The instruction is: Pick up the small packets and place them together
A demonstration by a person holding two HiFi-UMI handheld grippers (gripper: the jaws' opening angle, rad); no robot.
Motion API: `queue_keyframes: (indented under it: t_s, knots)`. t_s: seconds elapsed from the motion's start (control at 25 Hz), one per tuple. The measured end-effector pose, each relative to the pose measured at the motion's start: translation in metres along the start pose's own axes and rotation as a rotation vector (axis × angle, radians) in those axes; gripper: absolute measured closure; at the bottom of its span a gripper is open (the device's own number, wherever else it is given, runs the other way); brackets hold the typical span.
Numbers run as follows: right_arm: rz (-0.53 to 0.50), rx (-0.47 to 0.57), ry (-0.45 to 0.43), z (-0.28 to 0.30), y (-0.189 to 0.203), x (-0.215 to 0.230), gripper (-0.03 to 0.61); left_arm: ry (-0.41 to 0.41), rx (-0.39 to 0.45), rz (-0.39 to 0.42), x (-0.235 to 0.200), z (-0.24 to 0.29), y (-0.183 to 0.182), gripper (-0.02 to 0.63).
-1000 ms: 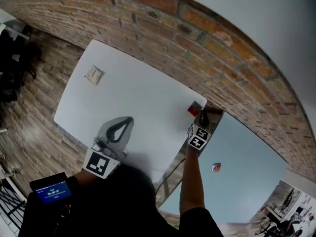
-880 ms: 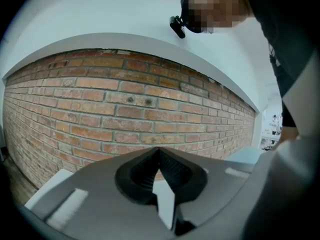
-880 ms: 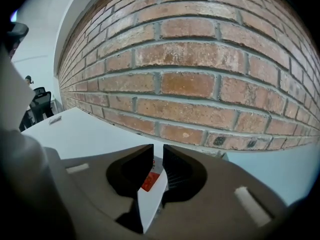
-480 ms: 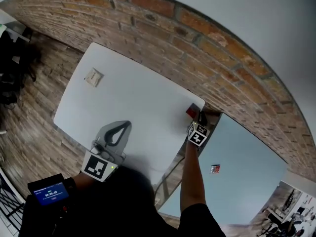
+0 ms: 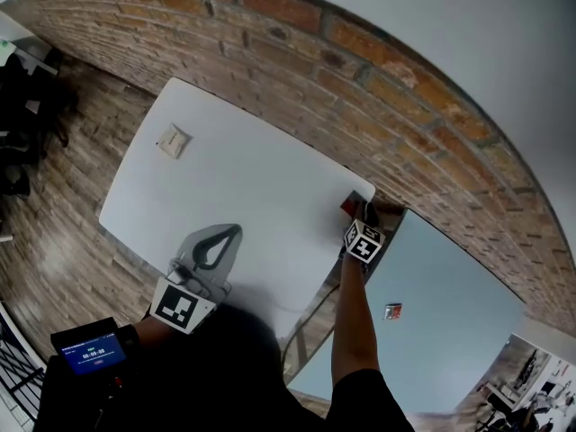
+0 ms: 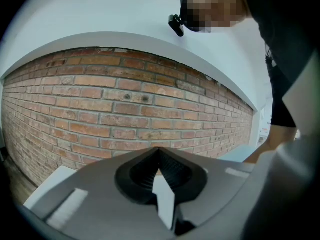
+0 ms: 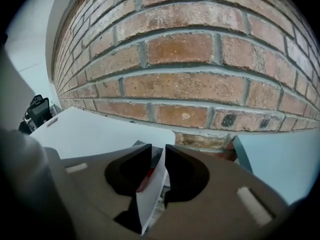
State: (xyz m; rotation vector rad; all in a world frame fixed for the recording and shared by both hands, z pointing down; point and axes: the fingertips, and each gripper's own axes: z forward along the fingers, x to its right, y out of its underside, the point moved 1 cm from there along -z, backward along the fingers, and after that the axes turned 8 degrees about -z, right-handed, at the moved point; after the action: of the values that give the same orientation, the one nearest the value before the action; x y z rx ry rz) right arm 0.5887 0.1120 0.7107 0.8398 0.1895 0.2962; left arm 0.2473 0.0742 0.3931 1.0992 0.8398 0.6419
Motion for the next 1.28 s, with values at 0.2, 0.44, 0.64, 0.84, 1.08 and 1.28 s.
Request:
queue_keyframes:
  t_s: [0.2, 0.44, 0.64, 0.84, 1.08, 1.28]
  knots:
    - [-0.003, -0.014, -0.011, 0.006, 0.002, 0.001, 0.514, -0.006, 0.000, -0.008, 0.000, -0.002, -0.001, 0.614]
    - [-0.006, -0.021, -0.016, 0.007, 0.001, -0.002, 0.528, -0.005, 0.003, -0.014, -0.001, -0.004, 0.001, 0.614]
    - [-0.021, 0.004, -0.016, 0.001, -0.003, -0.003, 0.565, -0.006, 0.013, 0.008, 0.000, -0.006, 0.000, 0.614]
    - [-0.025, 0.040, -0.028, -0.015, -0.008, -0.007, 0.572, 0.007, 0.012, 0.029, 0.008, -0.010, 0.000, 0.614]
    - [-0.038, 0.094, -0.044, -0.043, -0.017, -0.009, 0.574, 0.023, 0.037, 0.014, 0.012, -0.017, -0.002, 0.614]
    - [-0.054, 0.157, -0.071, -0.068, -0.035, -0.017, 0.574, 0.033, 0.067, 0.010, 0.015, -0.029, -0.006, 0.614]
